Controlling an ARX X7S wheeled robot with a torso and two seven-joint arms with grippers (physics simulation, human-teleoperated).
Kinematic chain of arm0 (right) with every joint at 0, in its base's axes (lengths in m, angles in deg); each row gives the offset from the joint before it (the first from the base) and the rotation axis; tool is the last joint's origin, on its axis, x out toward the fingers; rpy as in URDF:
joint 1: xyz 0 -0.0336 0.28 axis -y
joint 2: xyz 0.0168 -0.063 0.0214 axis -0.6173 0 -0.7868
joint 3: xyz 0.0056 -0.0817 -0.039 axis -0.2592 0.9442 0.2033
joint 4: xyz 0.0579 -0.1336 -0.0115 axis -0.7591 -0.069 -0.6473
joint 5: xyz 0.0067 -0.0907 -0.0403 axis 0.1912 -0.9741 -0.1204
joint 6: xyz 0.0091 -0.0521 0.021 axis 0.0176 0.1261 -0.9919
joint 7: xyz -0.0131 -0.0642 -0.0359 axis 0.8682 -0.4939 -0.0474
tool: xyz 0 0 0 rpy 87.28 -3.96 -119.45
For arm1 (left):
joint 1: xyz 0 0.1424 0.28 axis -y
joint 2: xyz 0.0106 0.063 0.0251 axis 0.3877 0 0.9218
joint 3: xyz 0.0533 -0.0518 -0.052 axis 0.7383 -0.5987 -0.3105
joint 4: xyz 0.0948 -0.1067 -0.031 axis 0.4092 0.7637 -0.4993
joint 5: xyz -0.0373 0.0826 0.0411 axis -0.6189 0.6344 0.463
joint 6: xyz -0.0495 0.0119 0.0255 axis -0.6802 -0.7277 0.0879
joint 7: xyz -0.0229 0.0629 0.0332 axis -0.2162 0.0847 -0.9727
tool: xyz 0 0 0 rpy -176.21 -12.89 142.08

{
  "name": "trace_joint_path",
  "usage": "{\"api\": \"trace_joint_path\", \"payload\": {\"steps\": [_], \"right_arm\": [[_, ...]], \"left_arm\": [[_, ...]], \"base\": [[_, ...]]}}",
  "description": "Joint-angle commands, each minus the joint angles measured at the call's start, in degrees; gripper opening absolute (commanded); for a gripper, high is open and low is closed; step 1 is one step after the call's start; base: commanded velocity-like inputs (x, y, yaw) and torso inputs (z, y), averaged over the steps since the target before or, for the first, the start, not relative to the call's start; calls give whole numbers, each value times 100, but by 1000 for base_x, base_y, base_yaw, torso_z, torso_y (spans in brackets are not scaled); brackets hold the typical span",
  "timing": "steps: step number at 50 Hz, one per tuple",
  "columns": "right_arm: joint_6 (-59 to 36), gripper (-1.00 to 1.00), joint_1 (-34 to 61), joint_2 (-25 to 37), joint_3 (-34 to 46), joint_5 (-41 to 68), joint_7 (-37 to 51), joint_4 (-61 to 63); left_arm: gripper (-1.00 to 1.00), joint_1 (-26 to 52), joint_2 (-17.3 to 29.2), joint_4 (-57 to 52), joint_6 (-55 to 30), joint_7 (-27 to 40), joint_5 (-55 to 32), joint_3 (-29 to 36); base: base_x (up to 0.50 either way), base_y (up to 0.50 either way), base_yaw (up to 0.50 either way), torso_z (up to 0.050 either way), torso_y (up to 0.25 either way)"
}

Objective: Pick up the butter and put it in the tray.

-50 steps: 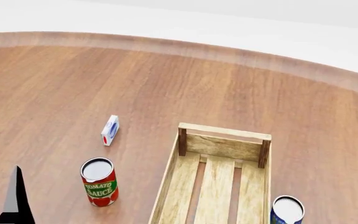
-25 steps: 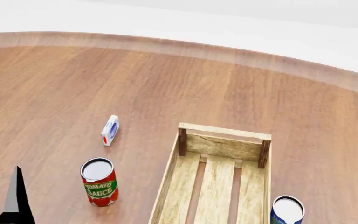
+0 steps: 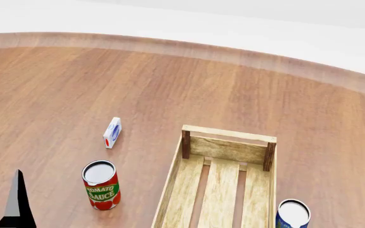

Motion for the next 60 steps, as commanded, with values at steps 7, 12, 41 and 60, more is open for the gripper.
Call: {"api": "trace_joint_path", "payload": {"steps": [7, 12, 41, 60], "right_arm": [[123, 100, -49, 56, -3, -25, 12, -89], [87, 100, 14, 68, -45, 3, -1, -110], [37, 100, 258, -204, 1, -253, -442, -606], [600, 100, -152, -721, 379, -787, -692, -1497]], "left_arm": [[100, 11, 23, 10, -2, 27, -7, 28], [100, 11, 28, 31, 17, 28, 5, 42], [100, 22, 44, 155, 94, 52, 90, 141], [100, 28, 55, 299, 169, 68, 123, 159]], "base": [[0, 0, 0, 0, 0], [0, 0, 0, 0, 0], [0, 0, 0, 0, 0], [0, 0, 0, 0, 0]]}}
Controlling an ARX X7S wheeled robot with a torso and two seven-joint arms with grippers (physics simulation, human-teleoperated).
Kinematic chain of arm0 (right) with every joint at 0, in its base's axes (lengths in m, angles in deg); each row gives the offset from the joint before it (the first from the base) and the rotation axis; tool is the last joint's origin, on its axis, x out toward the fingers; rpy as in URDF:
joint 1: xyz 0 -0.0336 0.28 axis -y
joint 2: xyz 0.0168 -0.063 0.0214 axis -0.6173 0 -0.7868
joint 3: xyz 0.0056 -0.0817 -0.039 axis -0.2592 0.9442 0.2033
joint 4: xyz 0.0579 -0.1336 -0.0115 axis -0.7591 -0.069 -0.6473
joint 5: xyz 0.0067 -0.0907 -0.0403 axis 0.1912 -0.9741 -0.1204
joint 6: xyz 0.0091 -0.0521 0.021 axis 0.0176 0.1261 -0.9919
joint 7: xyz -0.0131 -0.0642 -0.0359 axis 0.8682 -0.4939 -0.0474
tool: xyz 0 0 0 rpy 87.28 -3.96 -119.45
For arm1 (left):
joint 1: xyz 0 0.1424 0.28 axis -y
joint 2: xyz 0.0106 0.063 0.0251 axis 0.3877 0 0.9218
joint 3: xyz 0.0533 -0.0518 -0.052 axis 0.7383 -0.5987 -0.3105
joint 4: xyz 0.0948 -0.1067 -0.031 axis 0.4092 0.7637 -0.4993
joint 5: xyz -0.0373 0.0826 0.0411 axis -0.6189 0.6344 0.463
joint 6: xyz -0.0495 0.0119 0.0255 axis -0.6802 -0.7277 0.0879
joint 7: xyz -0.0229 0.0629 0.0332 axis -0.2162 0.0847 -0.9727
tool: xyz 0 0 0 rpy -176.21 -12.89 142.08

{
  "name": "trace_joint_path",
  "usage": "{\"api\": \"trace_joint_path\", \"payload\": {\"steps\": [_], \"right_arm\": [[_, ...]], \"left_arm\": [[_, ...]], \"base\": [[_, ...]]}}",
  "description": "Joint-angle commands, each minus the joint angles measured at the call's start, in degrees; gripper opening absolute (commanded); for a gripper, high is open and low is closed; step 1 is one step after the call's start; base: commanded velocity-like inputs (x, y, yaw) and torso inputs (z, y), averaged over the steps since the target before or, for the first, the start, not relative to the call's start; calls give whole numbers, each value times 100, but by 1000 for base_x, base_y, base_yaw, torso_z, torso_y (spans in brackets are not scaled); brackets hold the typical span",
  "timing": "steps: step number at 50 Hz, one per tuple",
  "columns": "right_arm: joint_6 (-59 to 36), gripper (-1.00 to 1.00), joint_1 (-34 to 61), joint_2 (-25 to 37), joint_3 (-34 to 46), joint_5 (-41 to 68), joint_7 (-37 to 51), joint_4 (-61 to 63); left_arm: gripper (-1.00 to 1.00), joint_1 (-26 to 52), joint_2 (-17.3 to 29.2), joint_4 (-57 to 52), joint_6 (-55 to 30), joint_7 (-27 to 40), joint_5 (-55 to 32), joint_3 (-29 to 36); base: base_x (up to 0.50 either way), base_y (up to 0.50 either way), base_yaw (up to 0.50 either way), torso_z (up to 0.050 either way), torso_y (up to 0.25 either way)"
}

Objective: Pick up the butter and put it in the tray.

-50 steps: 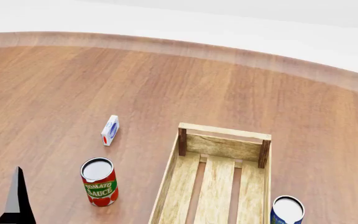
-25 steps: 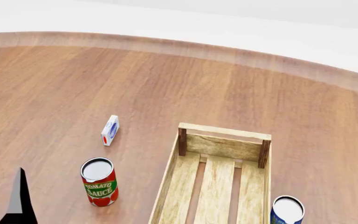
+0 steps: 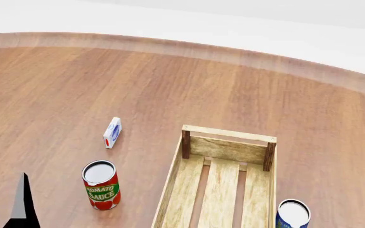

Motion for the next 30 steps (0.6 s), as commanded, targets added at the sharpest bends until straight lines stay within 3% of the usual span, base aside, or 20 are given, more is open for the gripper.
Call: {"api": "trace_joint_path", "payload": {"steps": [1, 10, 11, 30], "right_arm": [[257, 100, -213, -303, 210, -266, -126, -435], [341, 100, -435, -375, 360, -264, -177, -588], [351, -100, -465, -351, 363, -272, -128, -559], [230, -100, -423, 21, 259, 19, 4, 114]], "left_arm": [[100, -1, 14, 45, 31, 11, -11, -6], [100, 7, 25, 37, 30, 26, -39, -15], [100, 10, 26, 40, 30, 28, -37, -13], [100, 19, 52, -37, -31, 70, -53, 33]], "base": [[0, 0, 0, 0, 0], [0, 0, 0, 0, 0], [0, 0, 0, 0, 0], [-1, 0, 0, 0, 0]]}}
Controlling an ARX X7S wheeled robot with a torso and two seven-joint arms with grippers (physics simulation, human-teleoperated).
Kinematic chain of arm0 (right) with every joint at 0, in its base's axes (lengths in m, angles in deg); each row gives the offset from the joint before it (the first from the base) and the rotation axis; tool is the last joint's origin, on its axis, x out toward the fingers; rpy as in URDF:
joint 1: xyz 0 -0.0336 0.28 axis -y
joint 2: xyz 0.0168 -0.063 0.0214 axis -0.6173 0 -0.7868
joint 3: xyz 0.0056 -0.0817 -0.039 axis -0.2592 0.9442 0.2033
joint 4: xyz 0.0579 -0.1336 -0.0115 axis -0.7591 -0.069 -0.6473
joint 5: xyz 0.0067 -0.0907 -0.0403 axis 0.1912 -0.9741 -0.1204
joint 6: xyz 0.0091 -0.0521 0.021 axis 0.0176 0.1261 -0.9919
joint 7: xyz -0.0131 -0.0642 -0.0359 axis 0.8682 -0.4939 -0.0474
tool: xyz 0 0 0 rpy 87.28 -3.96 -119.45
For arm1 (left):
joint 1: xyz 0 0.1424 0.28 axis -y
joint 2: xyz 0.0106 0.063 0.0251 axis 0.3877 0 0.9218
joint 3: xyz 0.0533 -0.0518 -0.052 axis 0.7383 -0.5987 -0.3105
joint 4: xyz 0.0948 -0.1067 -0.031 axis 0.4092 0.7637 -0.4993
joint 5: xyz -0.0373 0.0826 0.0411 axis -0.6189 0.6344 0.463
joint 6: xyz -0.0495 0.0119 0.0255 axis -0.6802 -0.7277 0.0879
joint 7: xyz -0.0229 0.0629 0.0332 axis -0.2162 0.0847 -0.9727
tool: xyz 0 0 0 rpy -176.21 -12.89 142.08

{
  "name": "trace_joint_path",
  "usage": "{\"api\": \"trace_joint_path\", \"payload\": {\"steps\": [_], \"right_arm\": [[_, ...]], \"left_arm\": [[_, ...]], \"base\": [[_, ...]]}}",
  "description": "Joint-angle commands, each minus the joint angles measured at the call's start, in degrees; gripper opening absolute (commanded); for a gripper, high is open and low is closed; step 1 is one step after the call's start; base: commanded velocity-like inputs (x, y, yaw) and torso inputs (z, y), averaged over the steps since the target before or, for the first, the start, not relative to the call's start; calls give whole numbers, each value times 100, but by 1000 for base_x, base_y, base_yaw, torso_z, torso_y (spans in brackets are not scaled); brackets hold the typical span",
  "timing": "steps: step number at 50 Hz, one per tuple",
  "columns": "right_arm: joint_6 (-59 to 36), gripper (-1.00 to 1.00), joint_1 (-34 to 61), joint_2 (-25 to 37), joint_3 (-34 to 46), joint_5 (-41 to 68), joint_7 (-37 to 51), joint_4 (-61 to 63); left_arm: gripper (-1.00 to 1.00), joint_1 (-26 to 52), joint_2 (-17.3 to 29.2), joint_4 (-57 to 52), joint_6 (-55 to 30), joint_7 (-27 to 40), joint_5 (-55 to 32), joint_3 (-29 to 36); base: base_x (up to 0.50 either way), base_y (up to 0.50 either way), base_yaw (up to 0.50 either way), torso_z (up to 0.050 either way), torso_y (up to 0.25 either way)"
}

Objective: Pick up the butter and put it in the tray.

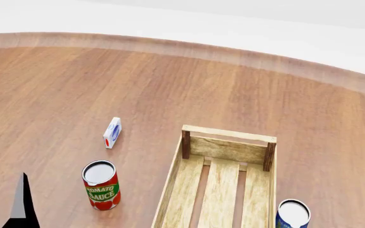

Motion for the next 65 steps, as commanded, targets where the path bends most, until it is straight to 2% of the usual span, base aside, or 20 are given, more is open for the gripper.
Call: {"api": "trace_joint_path", "payload": {"steps": [1, 18, 37, 40, 42, 44, 54, 59, 65], "right_arm": [[-116, -100, -16, 110, 51, 286, -45, 360], [-789, -100, 485, 274, -158, 639, 144, 1421], [-1364, -100, 1377, 677, -847, 1916, 720, 2710], [-947, -100, 2079, 943, -163, 2064, 874, 2746], [-801, -100, 2966, 1103, 794, 1990, 988, 2747], [-208, -100, 3713, 1351, 1510, 2209, 1065, 2747], [519, -100, 7779, 1766, 5377, 2516, 1226, 2747], [491, -100, 8964, 1968, 6059, 2967, 1452, 2747], [532, -100, 9257, 2249, 5945, 3174, 1485, 2651]], "left_arm": [[100, 13, 17, -31, -37, 30, -13, 11], [100, -15, 41, -37, 14, 45, -23, 21], [100, -6, 103, -162, -72, 103, -120, -33], [100, -11, 112, -184, -79, 111, -137, -43], [100, 5, 118, -201, -101, 120, -157, -55], [100, 0, 118, -198, -88, 120, -152, -48], [100, -8, 145, -256, -108, 142, -175, -52], [100, 3, 160, -303, -153, 167, -199, -61], [100, 24, 167, -294, -164, 174, -212, -58]], "base": [[0, 0, 0, 0, 0], [0, 0, 0, 0, 0], [0, 0, 0, 0, 1], [0, 0, 0, 0, 0], [0, 0, 0, 0, 0], [0, 0, 0, 0, 0], [0, 0, 0, 0, 1], [0, 0, 0, 0, 0], [0, 0, 0, 0, 0]]}}
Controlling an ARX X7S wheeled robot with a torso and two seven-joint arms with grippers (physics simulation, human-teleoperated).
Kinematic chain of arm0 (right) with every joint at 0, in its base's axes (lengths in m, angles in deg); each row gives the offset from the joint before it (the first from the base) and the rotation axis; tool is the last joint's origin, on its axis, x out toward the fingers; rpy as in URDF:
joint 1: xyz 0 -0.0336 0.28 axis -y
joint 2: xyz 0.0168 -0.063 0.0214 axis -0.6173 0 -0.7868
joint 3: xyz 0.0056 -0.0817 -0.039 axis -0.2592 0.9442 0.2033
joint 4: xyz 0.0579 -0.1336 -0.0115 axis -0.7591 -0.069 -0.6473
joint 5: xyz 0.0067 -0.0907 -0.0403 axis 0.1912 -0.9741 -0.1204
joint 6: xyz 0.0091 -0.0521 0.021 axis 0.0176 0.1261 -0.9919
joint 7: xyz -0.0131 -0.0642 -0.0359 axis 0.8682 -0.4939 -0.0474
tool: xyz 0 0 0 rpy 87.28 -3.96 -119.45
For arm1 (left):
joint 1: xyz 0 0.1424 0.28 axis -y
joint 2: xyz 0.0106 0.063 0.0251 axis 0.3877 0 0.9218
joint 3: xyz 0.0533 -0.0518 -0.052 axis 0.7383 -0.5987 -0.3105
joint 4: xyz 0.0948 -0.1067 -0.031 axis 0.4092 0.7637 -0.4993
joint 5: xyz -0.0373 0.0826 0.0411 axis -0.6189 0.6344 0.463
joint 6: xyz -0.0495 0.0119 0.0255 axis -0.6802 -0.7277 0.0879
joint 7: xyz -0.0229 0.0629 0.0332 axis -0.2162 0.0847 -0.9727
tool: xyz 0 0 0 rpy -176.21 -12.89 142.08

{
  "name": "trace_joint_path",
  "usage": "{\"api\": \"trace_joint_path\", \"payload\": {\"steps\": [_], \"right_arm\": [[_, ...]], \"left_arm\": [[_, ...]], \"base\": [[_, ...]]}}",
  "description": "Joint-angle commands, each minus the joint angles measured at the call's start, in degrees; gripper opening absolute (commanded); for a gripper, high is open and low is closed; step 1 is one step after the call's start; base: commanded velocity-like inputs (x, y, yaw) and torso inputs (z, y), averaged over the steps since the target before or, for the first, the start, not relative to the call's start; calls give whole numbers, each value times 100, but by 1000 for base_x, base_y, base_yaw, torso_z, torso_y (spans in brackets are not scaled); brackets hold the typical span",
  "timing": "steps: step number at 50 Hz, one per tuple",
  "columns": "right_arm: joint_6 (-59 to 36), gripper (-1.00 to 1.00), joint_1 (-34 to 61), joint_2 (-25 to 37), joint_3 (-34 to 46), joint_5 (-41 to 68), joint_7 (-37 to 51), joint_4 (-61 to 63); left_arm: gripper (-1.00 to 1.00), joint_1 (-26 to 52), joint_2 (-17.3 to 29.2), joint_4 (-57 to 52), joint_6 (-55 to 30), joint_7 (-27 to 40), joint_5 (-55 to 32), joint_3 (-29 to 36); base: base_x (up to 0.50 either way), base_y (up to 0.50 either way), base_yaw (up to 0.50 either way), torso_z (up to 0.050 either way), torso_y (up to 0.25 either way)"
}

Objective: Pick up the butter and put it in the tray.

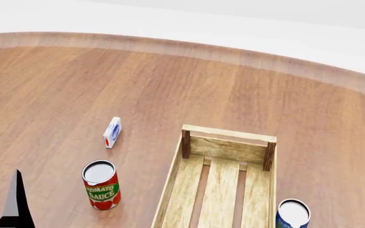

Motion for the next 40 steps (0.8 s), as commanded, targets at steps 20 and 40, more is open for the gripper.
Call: {"api": "trace_joint_path", "payload": {"steps": [20, 40], "right_arm": [[1223, -100, 2213, 519, 815, 895, 648, -599], [3047, -100, 1424, -428, 964, 1134, 1824, -1694]], "left_arm": [[100, 31, 59, -93, -72, 76, -80, -26], [100, 39, 75, -38, -23, 88, -112, -37]], "base": [[0, 0, 0, 0, 0], [0, 0, 0, 1, 1]]}}
